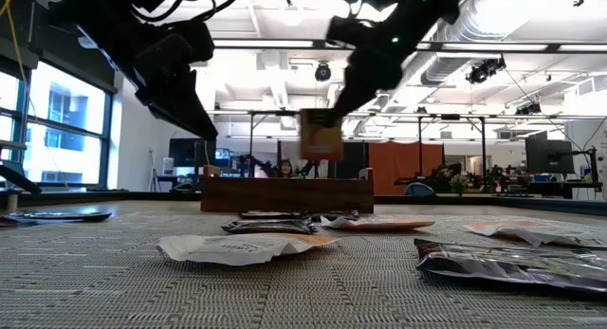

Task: Pick & Place Tea
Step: Put the orange tea bag into the right section of the wooden organizer

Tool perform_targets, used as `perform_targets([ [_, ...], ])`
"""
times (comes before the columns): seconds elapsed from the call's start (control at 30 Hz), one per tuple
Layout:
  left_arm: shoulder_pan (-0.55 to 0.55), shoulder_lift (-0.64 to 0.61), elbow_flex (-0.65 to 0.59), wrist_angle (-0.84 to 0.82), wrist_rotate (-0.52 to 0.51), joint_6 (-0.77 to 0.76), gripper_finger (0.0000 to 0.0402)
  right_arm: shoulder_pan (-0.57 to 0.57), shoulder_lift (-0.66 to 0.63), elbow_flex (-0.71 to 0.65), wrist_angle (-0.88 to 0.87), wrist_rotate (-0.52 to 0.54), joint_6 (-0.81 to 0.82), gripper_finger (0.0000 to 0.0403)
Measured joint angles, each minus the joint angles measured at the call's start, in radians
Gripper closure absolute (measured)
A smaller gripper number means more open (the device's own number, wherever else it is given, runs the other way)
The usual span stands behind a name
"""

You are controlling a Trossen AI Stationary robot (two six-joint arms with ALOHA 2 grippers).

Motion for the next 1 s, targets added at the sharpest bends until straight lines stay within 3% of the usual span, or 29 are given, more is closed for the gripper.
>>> perform_targets([
  [0.27, 0.000, 0.000, 0.000, -0.004, -0.042, 0.000, 0.0298, -0.093, 0.020, 0.000, -0.064, -0.119, -0.001, 0.0401],
  [0.57, 0.000, 0.000, 0.000, 0.000, -0.042, 0.041, 0.0298, -0.121, 0.062, 0.000, -0.065, -0.181, 0.000, 0.0401],
  [1.0, 0.000, 0.000, 0.000, -0.001, -0.038, 0.042, 0.0298, -0.121, 0.069, -0.001, -0.059, -0.154, 0.000, 0.0353],
])
